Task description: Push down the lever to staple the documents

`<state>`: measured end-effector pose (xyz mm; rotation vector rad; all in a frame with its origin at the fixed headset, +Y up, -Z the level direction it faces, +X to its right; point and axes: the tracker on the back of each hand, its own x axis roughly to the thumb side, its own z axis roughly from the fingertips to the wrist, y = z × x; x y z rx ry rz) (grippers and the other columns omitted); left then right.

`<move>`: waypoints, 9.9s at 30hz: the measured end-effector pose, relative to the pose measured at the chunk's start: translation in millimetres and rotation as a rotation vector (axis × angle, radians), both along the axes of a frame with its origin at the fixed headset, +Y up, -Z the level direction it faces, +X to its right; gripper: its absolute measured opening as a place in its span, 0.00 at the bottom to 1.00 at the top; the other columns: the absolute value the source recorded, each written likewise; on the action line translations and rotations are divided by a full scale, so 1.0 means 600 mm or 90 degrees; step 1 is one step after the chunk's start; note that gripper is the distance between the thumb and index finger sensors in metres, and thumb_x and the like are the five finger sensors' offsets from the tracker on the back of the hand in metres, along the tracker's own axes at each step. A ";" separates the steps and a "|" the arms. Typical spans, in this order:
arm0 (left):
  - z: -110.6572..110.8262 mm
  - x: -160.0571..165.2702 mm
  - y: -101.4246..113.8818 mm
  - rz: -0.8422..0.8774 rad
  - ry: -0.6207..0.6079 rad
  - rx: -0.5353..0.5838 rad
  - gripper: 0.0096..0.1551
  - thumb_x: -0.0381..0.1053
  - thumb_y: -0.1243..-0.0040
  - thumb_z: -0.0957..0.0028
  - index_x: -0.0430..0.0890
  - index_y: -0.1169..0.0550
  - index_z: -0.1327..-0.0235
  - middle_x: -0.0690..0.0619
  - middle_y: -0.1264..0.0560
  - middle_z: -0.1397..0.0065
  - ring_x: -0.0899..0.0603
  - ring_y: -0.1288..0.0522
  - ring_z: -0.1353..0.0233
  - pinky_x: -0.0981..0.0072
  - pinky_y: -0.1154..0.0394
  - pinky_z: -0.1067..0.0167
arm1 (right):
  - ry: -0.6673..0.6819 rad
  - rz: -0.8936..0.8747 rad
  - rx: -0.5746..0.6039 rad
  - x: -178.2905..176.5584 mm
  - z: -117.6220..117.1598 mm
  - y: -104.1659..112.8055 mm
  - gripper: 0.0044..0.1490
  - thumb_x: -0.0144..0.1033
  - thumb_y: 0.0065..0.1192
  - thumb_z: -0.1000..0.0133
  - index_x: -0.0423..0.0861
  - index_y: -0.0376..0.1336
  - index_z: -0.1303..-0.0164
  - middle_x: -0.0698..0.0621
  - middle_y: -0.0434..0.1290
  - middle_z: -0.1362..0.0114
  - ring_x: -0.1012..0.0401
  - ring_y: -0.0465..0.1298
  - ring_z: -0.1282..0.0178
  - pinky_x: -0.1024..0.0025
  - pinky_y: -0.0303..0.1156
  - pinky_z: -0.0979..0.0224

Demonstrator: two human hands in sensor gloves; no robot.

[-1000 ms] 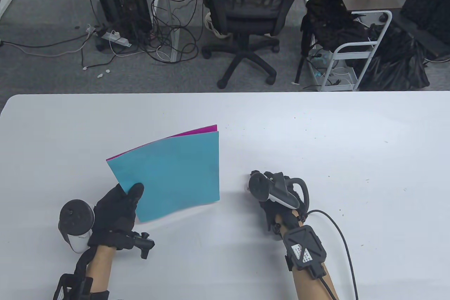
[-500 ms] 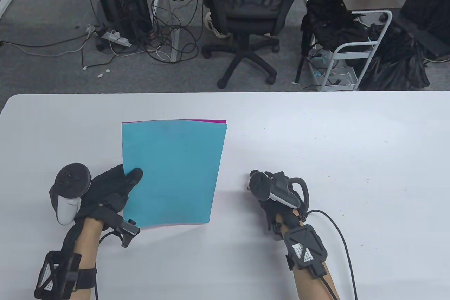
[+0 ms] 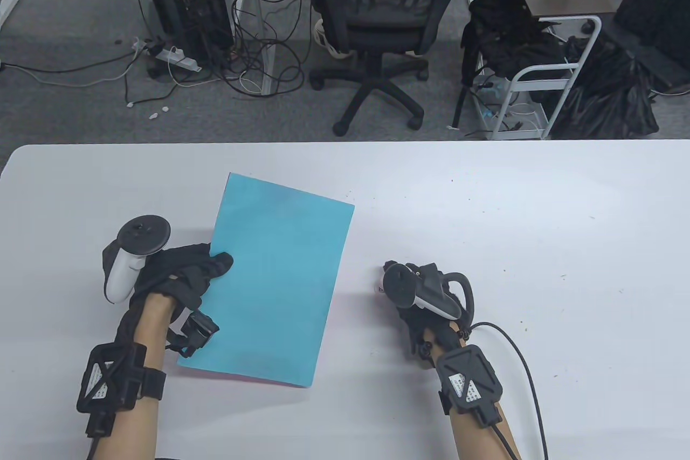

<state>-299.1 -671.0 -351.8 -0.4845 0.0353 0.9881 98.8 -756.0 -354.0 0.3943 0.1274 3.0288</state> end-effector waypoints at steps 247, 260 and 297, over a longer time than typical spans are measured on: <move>-0.009 0.152 -0.121 -0.368 -0.078 0.056 0.21 0.46 0.40 0.40 0.43 0.17 0.37 0.43 0.12 0.40 0.37 0.15 0.41 0.32 0.23 0.40 | -0.193 0.059 -0.101 -0.036 -0.070 0.007 0.49 0.50 0.34 0.37 0.29 0.38 0.15 0.22 0.47 0.17 0.24 0.52 0.21 0.25 0.51 0.25; -0.004 0.120 -0.115 -0.269 -0.078 0.015 0.21 0.46 0.39 0.40 0.42 0.17 0.38 0.43 0.12 0.41 0.37 0.15 0.42 0.32 0.23 0.40 | -0.194 0.046 -0.095 -0.040 -0.075 0.008 0.50 0.50 0.35 0.37 0.29 0.38 0.16 0.22 0.48 0.18 0.24 0.53 0.21 0.25 0.52 0.25; 0.070 -0.019 -0.075 0.043 0.162 0.075 0.21 0.45 0.41 0.38 0.36 0.19 0.38 0.41 0.12 0.45 0.40 0.12 0.51 0.37 0.19 0.48 | -0.080 -0.094 0.016 0.111 0.123 0.098 0.55 0.55 0.41 0.38 0.31 0.34 0.15 0.22 0.32 0.17 0.23 0.36 0.21 0.21 0.40 0.27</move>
